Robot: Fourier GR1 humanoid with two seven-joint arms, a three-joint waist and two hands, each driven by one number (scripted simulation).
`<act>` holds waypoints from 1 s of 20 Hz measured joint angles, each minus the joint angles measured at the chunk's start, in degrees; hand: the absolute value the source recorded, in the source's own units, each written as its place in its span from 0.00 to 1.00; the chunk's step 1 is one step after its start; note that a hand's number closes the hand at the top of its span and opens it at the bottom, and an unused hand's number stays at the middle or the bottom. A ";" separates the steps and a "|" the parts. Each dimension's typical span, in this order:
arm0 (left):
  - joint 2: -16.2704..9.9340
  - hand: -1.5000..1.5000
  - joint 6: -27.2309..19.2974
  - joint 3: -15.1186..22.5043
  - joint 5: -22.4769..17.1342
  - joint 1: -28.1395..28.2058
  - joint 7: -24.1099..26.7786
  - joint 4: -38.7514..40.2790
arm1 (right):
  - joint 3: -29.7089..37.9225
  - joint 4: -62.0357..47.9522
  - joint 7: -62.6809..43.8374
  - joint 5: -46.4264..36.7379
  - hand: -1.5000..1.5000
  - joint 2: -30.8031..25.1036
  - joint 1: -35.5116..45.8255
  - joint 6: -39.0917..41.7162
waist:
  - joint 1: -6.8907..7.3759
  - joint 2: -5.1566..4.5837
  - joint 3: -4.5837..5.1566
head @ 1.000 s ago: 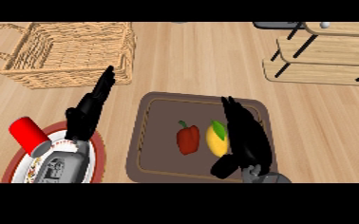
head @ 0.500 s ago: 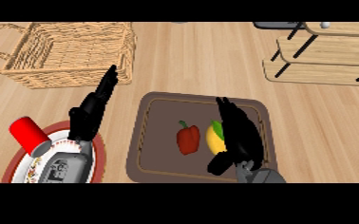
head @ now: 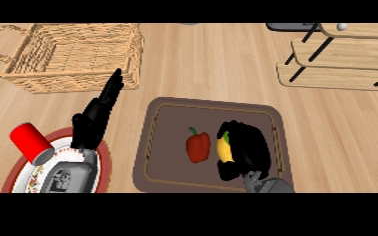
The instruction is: Pick the lemon from the tray and place it in the tiered shelf
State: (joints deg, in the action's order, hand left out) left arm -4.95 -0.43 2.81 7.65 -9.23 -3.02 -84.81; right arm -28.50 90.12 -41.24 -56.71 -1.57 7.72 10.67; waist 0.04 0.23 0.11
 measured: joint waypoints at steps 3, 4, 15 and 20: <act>0.06 0.50 0.62 -0.27 0.12 0.52 1.37 0.82 | -0.22 0.66 1.34 -1.55 1.00 0.14 -1.06 -1.16 | -0.03 0.01 0.00; -0.04 0.50 0.65 -0.36 0.24 0.75 1.14 0.34 | 0.01 2.32 1.85 -1.38 1.00 -0.73 -2.00 -0.58 | -0.04 -0.03 -0.02; 0.21 0.50 1.25 -1.16 0.67 0.47 2.13 1.15 | 6.34 9.65 6.85 1.59 1.00 -4.16 -7.59 -2.65 | -0.17 -0.15 -0.09; 0.16 0.50 0.93 -1.67 0.82 -0.39 1.88 2.01 | 7.40 18.57 7.78 5.60 1.00 -0.64 -9.23 -7.33 | -0.69 -0.06 -0.12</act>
State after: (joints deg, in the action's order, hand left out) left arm -4.79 0.51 1.14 8.47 -9.62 -1.14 -82.80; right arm -21.10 108.68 -33.47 -51.11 -2.21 -1.51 3.35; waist -0.65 0.17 -0.01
